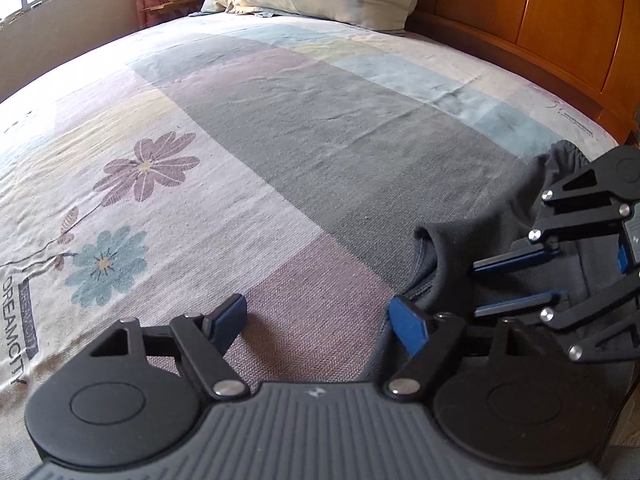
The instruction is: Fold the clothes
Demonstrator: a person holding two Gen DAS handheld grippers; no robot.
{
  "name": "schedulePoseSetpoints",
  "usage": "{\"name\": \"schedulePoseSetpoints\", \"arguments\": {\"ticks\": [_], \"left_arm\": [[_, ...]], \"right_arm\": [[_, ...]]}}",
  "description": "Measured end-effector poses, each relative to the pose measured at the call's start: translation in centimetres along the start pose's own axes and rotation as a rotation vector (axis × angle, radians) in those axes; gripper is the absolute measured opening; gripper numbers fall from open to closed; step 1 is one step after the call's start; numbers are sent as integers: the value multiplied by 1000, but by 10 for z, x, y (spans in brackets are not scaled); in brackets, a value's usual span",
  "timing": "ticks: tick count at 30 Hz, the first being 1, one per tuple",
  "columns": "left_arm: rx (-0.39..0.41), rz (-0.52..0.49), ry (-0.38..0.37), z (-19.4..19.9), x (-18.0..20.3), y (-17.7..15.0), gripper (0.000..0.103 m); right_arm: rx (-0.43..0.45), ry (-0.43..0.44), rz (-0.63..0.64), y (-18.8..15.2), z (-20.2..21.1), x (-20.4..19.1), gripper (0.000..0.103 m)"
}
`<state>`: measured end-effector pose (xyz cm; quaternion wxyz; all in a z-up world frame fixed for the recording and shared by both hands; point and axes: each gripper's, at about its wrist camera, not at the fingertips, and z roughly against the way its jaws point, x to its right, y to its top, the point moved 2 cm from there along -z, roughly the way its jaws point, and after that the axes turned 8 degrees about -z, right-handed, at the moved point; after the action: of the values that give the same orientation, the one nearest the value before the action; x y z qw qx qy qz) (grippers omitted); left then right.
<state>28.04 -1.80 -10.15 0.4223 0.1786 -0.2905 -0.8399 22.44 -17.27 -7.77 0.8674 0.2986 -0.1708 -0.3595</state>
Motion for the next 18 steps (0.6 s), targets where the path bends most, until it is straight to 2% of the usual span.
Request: {"name": "schedulePoseSetpoints", "arguments": {"ticks": [4, 7, 10, 14, 18], "left_arm": [[10, 11, -1, -1, -2, -1, 83], [13, 18, 1, -1, -2, -1, 83], [9, 21, 3, -1, -2, 0, 83], [11, 23, 1, -1, -2, -1, 84], [19, 27, 3, -1, -2, -2, 84]], "right_arm": [[-70, 16, -95, -16, 14, 22, 26], [-98, 6, -96, -13, 16, 21, 26], [-45, -4, -57, 3, 17, 10, 26], [29, 45, -28, 29, 4, -7, 26], [-5, 27, -36, 26, -21, 2, 26]]}}
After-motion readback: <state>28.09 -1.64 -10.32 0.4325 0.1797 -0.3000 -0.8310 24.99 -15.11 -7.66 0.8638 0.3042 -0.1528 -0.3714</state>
